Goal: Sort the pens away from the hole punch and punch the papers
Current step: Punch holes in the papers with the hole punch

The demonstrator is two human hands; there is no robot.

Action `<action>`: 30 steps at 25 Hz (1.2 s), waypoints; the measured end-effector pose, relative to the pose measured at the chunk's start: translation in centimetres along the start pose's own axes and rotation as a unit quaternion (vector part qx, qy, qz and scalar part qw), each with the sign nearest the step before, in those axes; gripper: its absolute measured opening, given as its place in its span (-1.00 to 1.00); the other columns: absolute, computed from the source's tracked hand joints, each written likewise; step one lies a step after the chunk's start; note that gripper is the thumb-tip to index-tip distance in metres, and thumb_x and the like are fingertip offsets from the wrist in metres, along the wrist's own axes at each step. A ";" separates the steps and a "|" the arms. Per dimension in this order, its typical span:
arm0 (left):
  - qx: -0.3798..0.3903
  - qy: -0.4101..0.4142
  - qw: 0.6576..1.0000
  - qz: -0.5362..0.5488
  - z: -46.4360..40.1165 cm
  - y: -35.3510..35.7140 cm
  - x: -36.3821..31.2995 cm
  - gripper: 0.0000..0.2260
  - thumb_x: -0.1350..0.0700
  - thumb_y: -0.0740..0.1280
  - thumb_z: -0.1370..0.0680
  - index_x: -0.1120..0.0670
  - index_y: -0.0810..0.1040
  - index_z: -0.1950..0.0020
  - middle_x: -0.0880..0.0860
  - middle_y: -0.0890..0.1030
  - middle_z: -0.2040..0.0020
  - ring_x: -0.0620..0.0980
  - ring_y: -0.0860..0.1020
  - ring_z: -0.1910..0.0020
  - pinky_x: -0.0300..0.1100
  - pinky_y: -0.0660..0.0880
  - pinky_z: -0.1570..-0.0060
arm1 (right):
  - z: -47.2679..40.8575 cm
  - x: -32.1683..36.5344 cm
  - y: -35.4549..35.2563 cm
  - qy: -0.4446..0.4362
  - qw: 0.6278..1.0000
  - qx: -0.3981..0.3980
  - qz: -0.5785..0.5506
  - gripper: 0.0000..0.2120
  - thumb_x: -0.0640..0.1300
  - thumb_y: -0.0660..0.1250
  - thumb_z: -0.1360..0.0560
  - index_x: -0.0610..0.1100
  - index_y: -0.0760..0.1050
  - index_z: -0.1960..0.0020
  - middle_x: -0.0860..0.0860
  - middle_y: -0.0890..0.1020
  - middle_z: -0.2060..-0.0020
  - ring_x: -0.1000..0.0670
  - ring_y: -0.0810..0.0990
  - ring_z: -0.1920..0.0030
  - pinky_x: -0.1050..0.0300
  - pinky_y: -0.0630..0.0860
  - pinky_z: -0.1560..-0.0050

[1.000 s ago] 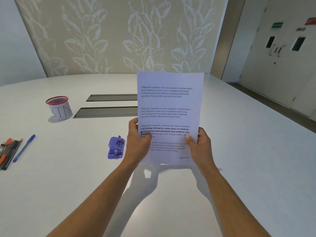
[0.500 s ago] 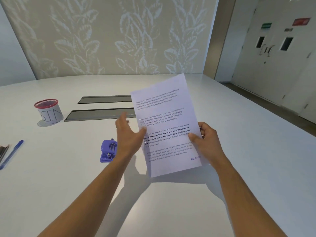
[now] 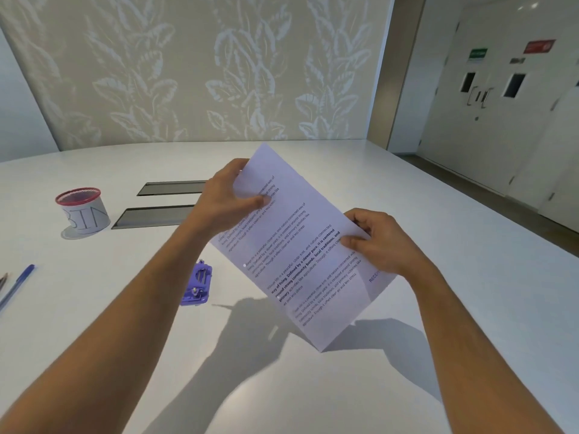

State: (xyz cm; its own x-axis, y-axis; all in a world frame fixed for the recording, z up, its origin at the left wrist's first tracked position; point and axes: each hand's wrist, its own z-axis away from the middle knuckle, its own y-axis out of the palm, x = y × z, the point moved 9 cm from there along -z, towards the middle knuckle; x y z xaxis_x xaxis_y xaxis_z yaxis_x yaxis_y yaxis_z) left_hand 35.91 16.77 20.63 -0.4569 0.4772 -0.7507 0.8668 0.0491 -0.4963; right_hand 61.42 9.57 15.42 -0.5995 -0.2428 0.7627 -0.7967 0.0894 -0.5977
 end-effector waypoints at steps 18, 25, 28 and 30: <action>-0.056 -0.046 0.952 0.297 2.0 -0.4 4.7 -0.75 0.18 0.44 -0.43 0.08 0.49 -0.07 0.05 0.68 -0.05 0.07 0.64 0.02 0.00 0.56 0.00 | 0.5 -5.9 -1.5 0.014 0.929 -0.165 -0.331 -0.70 -0.29 0.43 -0.46 -0.13 0.58 -0.18 0.03 0.72 -0.08 -0.04 0.70 -0.03 0.14 0.63 0.05; -0.120 -0.082 0.967 0.209 4.7 1.4 8.9 -0.75 0.27 0.36 -0.53 0.01 0.47 -0.13 0.01 0.63 -0.07 0.03 0.63 -0.02 0.02 0.59 0.00 | 0.4 -8.8 0.4 0.033 0.943 -0.208 -0.258 -0.76 -0.33 0.42 -0.50 -0.10 0.59 -0.12 0.02 0.71 -0.03 -0.02 0.70 0.01 -0.04 0.64 -0.03; -0.105 -0.131 0.973 0.156 7.0 4.0 11.7 -0.73 0.29 0.33 -0.53 0.05 0.43 -0.19 0.03 0.58 -0.11 0.08 0.58 -0.10 0.05 0.56 -0.06 | 1.7 -11.4 3.4 0.079 0.947 -0.202 -0.237 -0.76 -0.31 0.43 -0.49 -0.13 0.58 -0.14 -0.03 0.70 -0.04 -0.07 0.69 -0.04 -0.13 0.62 -0.11; -0.116 -0.125 0.975 0.144 6.9 3.8 11.4 -0.73 0.28 0.32 -0.54 0.05 0.41 -0.19 0.02 0.55 -0.11 0.08 0.56 -0.11 -0.05 0.55 0.00 | 1.5 -11.4 3.5 0.080 0.946 -0.206 -0.236 -0.75 -0.31 0.43 -0.49 -0.14 0.58 -0.15 -0.05 0.70 -0.05 -0.08 0.69 -0.06 -0.05 0.62 -0.09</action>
State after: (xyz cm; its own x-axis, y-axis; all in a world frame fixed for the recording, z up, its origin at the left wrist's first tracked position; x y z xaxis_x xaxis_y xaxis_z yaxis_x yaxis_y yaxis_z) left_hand 32.59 16.39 7.16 -0.1963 0.2727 -0.9419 0.9750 0.1563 -0.1580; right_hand 65.54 11.24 4.25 -0.1468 -0.2026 0.9682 -0.9215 0.3839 -0.0594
